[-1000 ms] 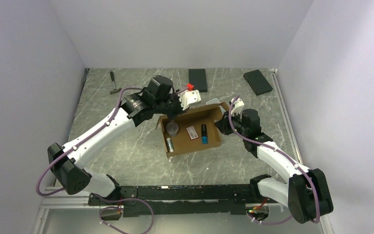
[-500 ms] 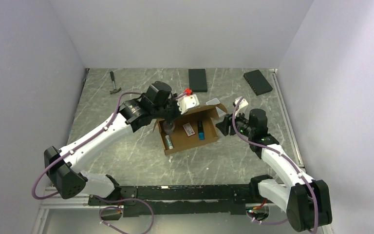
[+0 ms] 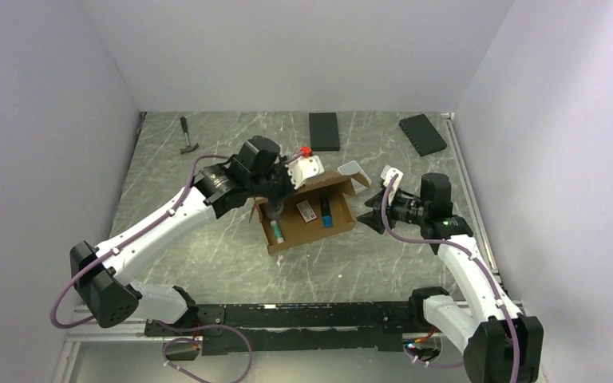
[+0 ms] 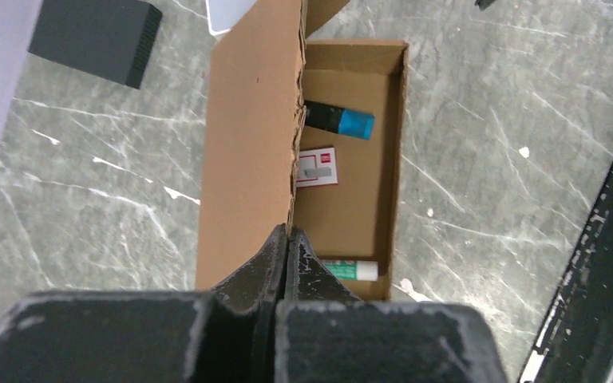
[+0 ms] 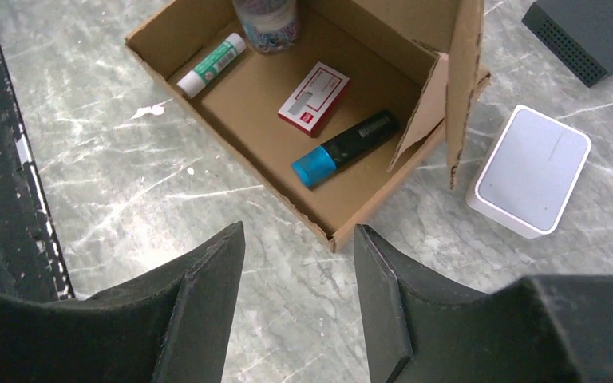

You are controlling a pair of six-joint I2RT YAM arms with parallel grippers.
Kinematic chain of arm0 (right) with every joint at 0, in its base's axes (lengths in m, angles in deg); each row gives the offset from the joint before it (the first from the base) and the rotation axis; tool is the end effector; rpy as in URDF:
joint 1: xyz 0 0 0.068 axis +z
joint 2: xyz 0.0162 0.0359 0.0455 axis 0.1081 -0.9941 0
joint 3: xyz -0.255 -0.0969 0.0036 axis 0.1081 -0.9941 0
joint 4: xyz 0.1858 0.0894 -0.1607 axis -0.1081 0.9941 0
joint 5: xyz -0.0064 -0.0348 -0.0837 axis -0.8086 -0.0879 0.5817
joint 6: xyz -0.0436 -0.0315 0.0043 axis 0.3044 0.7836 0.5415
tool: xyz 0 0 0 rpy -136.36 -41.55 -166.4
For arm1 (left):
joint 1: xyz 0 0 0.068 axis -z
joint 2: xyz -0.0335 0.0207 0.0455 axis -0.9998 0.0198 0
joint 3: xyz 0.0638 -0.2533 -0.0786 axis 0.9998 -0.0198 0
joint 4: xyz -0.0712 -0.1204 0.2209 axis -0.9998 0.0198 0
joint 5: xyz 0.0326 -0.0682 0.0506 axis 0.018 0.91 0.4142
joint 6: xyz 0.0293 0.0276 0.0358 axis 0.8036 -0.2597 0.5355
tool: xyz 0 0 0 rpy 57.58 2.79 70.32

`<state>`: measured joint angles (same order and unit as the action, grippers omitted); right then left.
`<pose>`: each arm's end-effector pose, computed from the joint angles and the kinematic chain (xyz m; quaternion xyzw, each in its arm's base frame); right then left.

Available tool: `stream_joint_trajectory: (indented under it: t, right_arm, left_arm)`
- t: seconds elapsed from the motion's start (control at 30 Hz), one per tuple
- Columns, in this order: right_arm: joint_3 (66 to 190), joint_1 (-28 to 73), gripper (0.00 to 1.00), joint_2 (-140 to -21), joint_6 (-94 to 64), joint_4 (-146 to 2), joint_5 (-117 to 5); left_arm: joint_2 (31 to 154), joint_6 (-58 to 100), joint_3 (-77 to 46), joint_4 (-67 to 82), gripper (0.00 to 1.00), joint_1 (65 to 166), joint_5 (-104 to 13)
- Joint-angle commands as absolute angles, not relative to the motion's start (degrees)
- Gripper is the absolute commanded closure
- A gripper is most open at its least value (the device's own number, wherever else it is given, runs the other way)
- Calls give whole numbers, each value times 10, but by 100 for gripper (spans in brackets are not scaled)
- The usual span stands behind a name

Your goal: Fold the paper box

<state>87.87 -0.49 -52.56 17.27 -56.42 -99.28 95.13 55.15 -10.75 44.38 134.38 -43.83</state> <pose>0.1902 0.0469 0.2528 -0.4100 0.7120 0.3010 0.4840 0.2047 -0.2174 0.3645 0.5291 0.7127 -0.1676 0.4290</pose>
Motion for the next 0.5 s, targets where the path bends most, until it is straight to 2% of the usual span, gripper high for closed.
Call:
stream_joint_trajectory:
  t: [0.0, 0.2, 0.47]
  right_arm:
    - [924, -23, 43, -508, 269, -486, -1050]
    - [944, -42, 40, -492, 321, -429, -1037]
    - [941, -59, 38, -487, 300, -442, -1033]
  left_arm:
    - [917, 499, -135, 449, 100, 1343, -411]
    - [909, 474, -167, 430, 100, 1342, -403]
    - [918, 438, -193, 424, 100, 1342, -376]
